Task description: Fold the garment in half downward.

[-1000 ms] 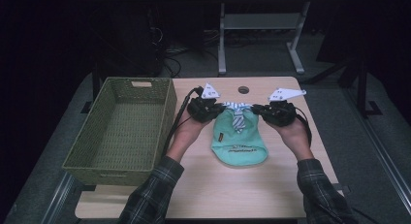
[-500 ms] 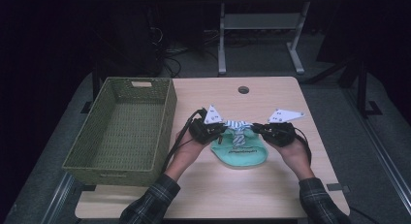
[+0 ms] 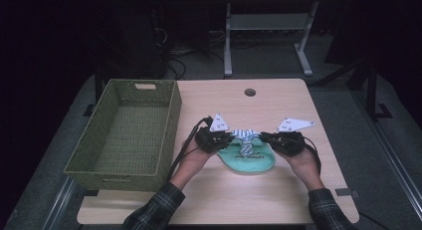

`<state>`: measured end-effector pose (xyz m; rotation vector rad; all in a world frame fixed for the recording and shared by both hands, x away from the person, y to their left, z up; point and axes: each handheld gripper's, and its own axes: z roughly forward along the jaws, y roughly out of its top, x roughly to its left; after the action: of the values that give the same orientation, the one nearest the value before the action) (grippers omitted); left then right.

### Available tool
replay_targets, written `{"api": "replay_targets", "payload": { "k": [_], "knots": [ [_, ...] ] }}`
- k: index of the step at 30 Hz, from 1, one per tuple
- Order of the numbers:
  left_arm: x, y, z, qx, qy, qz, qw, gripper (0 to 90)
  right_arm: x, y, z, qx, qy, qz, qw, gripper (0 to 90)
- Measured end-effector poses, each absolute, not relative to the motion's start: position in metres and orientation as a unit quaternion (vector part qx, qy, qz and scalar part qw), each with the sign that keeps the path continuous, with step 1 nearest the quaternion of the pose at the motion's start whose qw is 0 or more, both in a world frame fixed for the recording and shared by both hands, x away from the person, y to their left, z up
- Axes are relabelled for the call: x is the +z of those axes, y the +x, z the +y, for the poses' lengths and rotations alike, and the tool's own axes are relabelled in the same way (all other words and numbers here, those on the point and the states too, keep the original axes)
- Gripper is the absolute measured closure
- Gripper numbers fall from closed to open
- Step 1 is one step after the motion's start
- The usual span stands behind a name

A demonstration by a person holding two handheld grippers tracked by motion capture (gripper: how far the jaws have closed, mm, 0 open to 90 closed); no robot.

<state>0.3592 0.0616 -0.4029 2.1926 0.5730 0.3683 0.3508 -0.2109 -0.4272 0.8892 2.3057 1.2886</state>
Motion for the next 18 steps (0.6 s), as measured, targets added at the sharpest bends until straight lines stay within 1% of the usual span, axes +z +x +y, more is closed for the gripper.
{"api": "replay_targets", "payload": {
  "k": [18],
  "knots": [
    [-0.421,0.349,0.063,0.090,0.872,0.241,0.416,82.5,-0.442,0.334,-0.217,0.456,0.320,0.818,0.147,83.4]
  ]
}}
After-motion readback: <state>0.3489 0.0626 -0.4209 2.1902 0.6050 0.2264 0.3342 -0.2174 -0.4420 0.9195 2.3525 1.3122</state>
